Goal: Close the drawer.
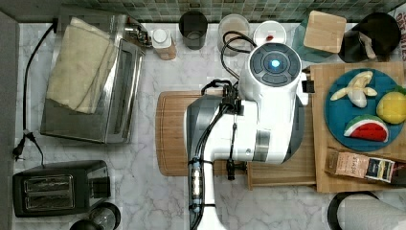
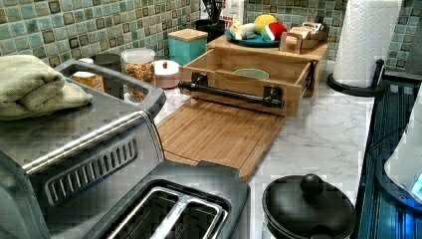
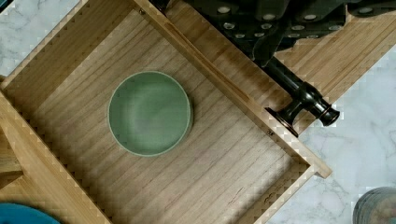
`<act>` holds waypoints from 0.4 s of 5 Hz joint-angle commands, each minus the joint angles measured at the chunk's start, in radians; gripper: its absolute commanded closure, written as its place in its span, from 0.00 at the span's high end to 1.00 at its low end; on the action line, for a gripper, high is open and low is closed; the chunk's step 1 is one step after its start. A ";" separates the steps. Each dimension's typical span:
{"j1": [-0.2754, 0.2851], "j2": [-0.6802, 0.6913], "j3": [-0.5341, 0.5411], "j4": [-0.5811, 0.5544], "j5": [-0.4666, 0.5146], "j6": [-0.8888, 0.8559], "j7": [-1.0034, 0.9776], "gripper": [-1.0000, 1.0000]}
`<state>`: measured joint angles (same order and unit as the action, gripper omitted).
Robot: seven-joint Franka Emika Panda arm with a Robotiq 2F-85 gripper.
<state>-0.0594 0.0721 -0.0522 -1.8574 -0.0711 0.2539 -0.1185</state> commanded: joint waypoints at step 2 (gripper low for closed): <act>-0.003 -0.023 0.004 -0.069 0.021 0.059 -0.131 0.00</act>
<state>-0.0594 0.0759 -0.0545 -1.8711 -0.0728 0.2703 -0.1781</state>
